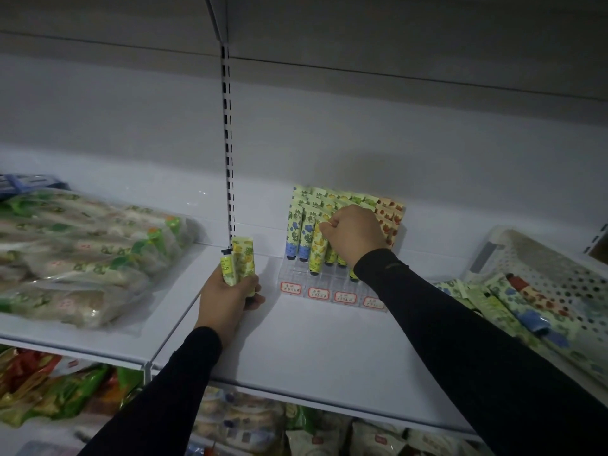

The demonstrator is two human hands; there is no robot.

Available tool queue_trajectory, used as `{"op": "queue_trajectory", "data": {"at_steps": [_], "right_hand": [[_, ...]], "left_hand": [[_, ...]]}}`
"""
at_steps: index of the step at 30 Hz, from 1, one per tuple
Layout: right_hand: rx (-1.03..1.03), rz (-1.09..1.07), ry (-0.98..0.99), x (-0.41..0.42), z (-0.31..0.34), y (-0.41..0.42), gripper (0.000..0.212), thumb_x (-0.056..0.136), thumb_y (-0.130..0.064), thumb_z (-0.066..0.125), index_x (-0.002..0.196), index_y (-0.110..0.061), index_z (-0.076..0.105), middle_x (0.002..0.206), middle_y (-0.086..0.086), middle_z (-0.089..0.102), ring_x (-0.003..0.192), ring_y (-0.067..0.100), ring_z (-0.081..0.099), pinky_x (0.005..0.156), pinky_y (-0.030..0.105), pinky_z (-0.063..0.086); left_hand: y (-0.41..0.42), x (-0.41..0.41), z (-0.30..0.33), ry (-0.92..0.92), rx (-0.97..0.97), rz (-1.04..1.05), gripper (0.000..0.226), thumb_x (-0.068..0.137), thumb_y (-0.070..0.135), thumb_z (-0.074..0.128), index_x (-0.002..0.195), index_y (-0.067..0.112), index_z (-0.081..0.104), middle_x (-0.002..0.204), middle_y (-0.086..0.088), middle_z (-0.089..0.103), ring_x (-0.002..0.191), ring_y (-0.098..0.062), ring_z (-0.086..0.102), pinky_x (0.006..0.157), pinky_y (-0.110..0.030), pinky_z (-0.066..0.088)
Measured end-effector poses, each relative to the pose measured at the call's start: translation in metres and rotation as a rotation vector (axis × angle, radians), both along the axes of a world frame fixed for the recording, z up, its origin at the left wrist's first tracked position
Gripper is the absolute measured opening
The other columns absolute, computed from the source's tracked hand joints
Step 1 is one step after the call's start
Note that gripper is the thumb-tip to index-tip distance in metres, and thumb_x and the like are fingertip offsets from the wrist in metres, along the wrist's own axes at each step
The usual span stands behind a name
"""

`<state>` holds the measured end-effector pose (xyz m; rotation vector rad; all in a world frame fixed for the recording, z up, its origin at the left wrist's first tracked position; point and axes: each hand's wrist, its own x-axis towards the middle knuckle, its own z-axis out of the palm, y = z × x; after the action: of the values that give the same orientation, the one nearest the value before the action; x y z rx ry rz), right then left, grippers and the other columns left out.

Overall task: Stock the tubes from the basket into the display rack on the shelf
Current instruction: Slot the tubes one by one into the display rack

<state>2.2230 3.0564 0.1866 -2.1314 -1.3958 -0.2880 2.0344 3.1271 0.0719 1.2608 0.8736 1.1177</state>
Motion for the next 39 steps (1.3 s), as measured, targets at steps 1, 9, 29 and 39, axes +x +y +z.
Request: {"op": "queue_trajectory", "data": {"at_steps": [1,9,29,39], "right_hand": [[-0.005,-0.004,-0.005,0.0,0.0,0.0,0.048,0.093,-0.021,0.055,0.05,-0.013,0.035,0.05,0.001,0.033,0.047,0.014,0.033,0.059,0.027,0.038],[-0.015,0.009,0.015,-0.002,0.003,-0.004,0.052,0.093,-0.023,0.057,0.048,-0.013,0.033,0.048,0.002,0.031,0.044,0.015,0.029,0.063,0.03,0.046],[0.027,0.259,0.341,-0.023,-0.001,-0.059,0.034,0.096,-0.043,0.053,0.101,-0.015,0.071,0.102,-0.003,0.072,0.089,0.011,0.066,0.085,0.031,0.053],[0.044,0.23,0.659,-0.006,0.012,-0.076,0.017,0.09,-0.026,0.069,0.092,-0.01,0.075,0.081,0.005,0.075,0.068,0.012,0.072,0.062,0.018,0.057]], "left_hand": [[0.0,0.0,0.0,0.0,0.002,-0.002,0.006,0.091,0.0,0.061,0.093,0.006,0.061,0.073,-0.013,0.066,0.055,-0.02,0.065,0.053,-0.026,0.055],[0.001,0.0,-0.001,0.0,0.007,-0.012,0.005,0.091,0.001,0.061,0.093,0.006,0.061,0.074,-0.012,0.067,0.055,-0.019,0.065,0.054,-0.028,0.055],[-0.03,0.001,0.04,0.033,-0.029,-0.396,0.014,0.088,0.01,0.07,0.101,0.007,0.066,0.073,-0.001,0.07,0.069,-0.018,0.065,0.052,-0.024,0.046],[-0.038,0.014,0.041,0.174,0.074,-0.465,0.017,0.092,0.02,0.068,0.104,0.008,0.069,0.088,-0.01,0.074,0.074,-0.015,0.067,0.057,-0.025,0.05]]}}
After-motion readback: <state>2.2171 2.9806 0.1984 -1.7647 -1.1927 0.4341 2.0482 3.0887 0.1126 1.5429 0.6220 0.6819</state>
